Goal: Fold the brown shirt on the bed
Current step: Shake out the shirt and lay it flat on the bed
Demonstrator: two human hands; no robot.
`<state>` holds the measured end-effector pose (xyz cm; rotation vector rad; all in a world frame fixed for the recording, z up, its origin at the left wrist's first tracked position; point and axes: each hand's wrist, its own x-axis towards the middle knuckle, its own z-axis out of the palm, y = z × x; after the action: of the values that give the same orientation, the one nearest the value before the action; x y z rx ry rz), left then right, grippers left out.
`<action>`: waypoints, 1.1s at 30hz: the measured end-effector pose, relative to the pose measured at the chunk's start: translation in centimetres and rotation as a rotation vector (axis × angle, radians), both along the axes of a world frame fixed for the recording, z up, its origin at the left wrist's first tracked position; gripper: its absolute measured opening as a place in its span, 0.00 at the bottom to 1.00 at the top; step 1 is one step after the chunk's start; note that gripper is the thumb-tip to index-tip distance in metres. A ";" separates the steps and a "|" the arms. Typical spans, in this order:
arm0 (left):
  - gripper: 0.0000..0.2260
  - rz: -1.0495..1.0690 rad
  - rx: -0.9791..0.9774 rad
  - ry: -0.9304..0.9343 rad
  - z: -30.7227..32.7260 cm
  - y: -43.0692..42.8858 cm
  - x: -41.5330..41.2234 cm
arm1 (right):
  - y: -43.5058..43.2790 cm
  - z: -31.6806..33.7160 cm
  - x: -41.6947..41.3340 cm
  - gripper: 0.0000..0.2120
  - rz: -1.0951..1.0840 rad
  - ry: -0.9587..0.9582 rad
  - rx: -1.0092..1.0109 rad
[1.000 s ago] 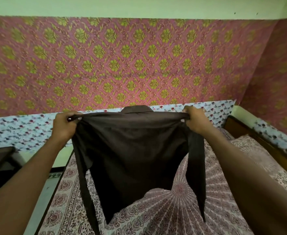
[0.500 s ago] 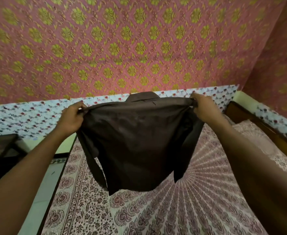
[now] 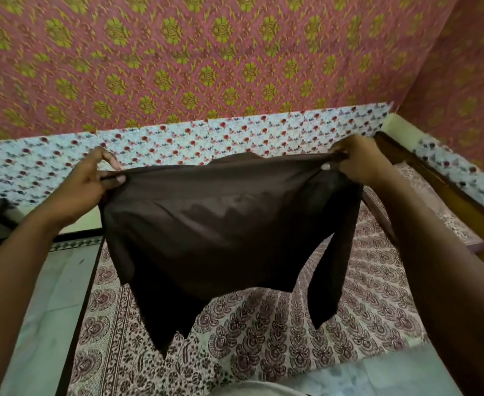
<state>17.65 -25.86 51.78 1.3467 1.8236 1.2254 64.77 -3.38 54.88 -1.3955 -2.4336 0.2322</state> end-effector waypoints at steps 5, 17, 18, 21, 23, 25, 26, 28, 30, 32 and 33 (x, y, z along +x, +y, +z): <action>0.21 -0.043 0.017 0.283 -0.5 2.4 -0.5 | 1.7 -0.1 -1.7 0.11 -0.085 -0.055 -0.016; 0.17 0.109 -0.292 0.525 -15.9 13.5 -0.7 | 11.3 -17.0 -4.8 0.07 -0.265 -0.271 -0.196; 0.18 0.122 -0.341 0.536 -17.7 14.8 -1.2 | 12.6 -18.6 -5.4 0.06 -0.255 -0.279 -0.195; 0.21 0.221 -0.443 0.541 -22.2 18.1 -1.5 | 16.1 -22.5 -7.4 0.05 -0.217 -0.247 -0.173; 0.19 0.287 -0.433 0.572 -24.2 20.3 -0.9 | 18.8 -24.9 -9.0 0.07 -0.183 -0.203 -0.129; 0.17 0.336 -0.425 0.635 -26.1 22.1 -0.6 | 21.0 -27.3 -10.4 0.08 -0.149 -0.189 -0.098; 0.17 0.359 -0.430 0.668 -27.3 23.2 -0.7 | 22.1 -28.6 -11.2 0.09 -0.150 -0.195 -0.089; 0.15 0.403 -0.462 0.708 -29.6 25.1 -1.4 | 24.4 -31.4 -12.7 0.11 -0.136 -0.207 -0.083; 0.14 0.414 -0.490 0.681 -31.8 26.3 -1.7 | 26.0 -33.9 -14.4 0.11 -0.116 -0.198 -0.118; 0.14 0.425 -0.514 0.641 -34.0 27.6 -2.1 | 27.6 -36.7 -15.8 0.11 -0.094 -0.210 -0.173; 0.14 0.436 -0.547 0.629 -35.2 28.3 -2.4 | 28.3 -38.3 -16.4 0.12 -0.088 -0.227 -0.210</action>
<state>15.28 2.49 16.56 1.1058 2.7419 0.4023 48.36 24.94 16.63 -1.6991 -2.5821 0.3335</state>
